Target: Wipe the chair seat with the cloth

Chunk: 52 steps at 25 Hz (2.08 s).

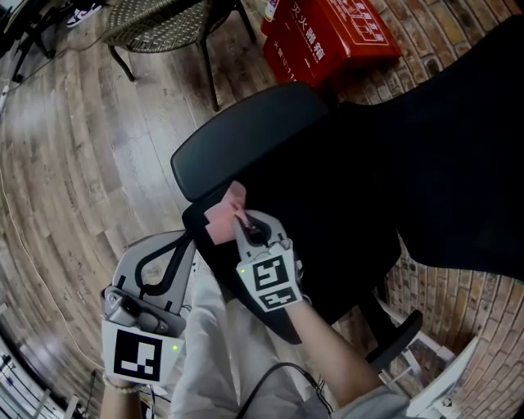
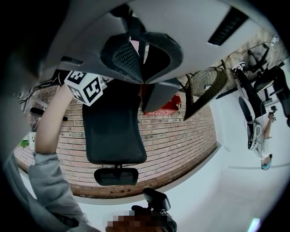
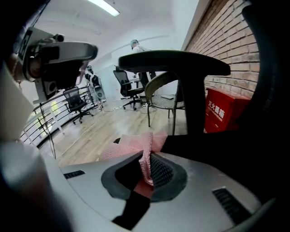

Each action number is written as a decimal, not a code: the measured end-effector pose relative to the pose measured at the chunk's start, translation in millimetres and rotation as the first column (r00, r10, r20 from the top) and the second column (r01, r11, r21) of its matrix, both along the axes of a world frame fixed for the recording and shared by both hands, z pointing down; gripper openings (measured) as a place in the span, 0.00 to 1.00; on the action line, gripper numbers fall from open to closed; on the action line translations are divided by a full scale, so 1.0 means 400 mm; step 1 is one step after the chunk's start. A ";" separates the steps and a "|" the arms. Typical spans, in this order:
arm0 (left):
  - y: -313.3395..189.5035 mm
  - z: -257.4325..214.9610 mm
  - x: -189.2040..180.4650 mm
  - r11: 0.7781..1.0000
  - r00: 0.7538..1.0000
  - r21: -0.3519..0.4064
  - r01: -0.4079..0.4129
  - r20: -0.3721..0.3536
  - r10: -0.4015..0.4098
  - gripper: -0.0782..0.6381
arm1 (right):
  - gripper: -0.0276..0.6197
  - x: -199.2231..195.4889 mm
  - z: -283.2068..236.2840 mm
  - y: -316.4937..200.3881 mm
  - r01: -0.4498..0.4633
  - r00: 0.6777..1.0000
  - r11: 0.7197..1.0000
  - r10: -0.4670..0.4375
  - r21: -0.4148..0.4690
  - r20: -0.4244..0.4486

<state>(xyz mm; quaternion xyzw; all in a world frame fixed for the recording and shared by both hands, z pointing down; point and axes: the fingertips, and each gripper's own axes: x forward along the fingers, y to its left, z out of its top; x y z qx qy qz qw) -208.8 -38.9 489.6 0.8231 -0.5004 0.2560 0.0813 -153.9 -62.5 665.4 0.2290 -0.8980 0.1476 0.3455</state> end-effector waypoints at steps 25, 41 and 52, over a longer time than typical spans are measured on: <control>-0.020 0.021 0.065 0.998 0.998 -0.017 -0.058 -0.013 0.058 0.13 | 0.13 0.138 0.028 0.017 0.115 0.987 0.991 -0.105 0.069 -0.125; -0.059 0.056 0.209 0.986 0.987 -0.043 -0.161 -0.022 0.160 0.13 | 0.13 0.571 0.083 -0.355 -0.198 0.924 0.952 0.261 0.234 -0.279; -0.081 0.041 0.251 0.978 0.979 -0.028 -0.206 -0.015 0.205 0.13 | 0.13 0.775 0.079 -0.443 -0.272 0.852 0.927 0.357 0.259 -0.382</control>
